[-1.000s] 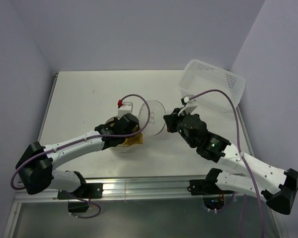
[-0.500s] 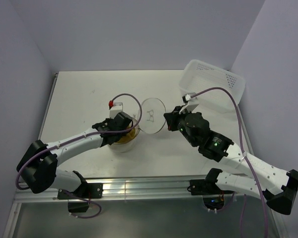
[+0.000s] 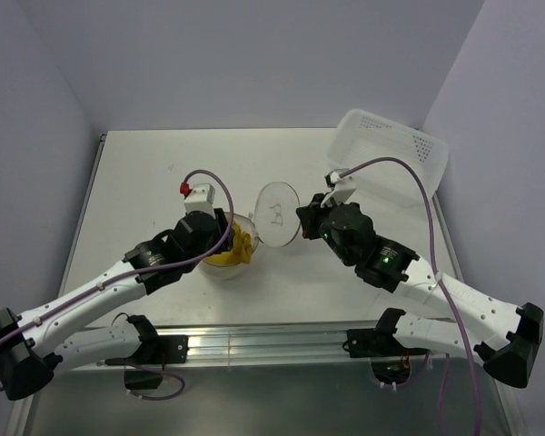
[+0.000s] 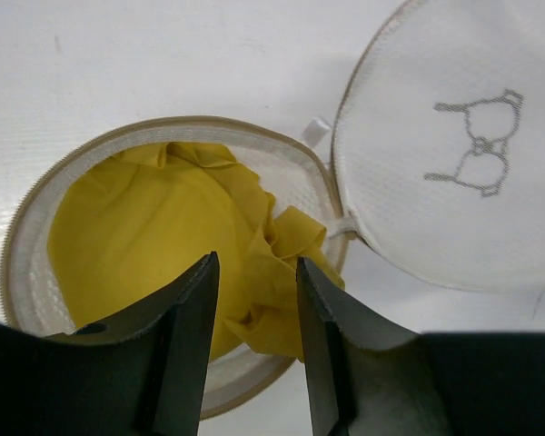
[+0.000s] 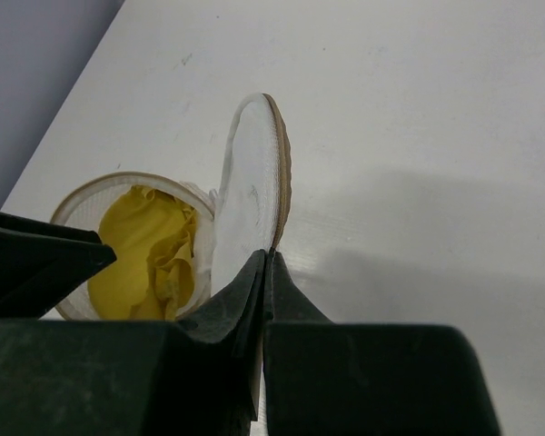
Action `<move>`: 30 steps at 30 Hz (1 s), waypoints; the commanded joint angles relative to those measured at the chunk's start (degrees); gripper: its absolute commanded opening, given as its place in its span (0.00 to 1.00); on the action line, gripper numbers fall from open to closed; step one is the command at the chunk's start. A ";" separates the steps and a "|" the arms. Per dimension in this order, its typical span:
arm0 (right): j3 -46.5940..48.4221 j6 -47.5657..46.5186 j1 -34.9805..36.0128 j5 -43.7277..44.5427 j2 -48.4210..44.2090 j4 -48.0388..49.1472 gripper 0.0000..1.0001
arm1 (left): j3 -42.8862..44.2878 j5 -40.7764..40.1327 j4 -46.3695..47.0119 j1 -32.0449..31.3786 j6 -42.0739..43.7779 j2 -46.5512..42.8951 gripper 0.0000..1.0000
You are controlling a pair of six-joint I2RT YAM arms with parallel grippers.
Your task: Place the bra in the laundry bag and zip it closed
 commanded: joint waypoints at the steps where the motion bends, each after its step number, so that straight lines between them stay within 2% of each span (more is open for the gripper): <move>1: 2.99 -0.52 0.33 1.26 0.97 2.20 0.00 | 1.58 5.91 0.86 -0.45 0.41 -0.06 0.46; 4: 3.16 -0.52 0.33 1.09 1.32 2.46 0.00 | 1.75 10.92 1.21 -1.42 1.64 2.05 0.51; 8: 3.25 -0.52 0.33 0.30 1.32 2.46 0.00 | 1.93 11.64 2.87 -2.04 2.78 4.42 0.57; 12: 2.99 -0.25 0.33 -0.32 1.24 2.55 0.00 | 2.63 13.32 4.81 -2.21 3.93 7.67 0.56; 16: 2.46 -0.17 0.33 -0.76 0.36 2.55 0.00 | 3.07 9.55 3.94 -2.21 4.28 11.27 0.33; 17: 2.37 -0.17 0.33 -0.76 -0.25 2.46 0.00 | 3.68 7.89 3.32 -2.21 4.11 11.98 0.16; 19: 2.20 -0.08 0.33 -0.94 -0.96 2.20 0.00 | 3.86 0.77 1.56 -2.13 3.14 13.56 0.00; 21: 1.76 -0.17 0.33 -1.29 -2.10 1.85 0.00 | 3.25 -2.05 2.34 -0.29 2.26 13.39 0.00; 25: 1.41 -0.25 0.33 -2.25 -2.98 1.06 0.00 | 1.14 -2.32 4.90 4.02 2.00 13.12 0.00; 30: 1.23 0.01 0.85 -3.75 -3.07 0.53 0.00 | 3.25 -11.20 1.39 4.56 1.91 19.09 0.00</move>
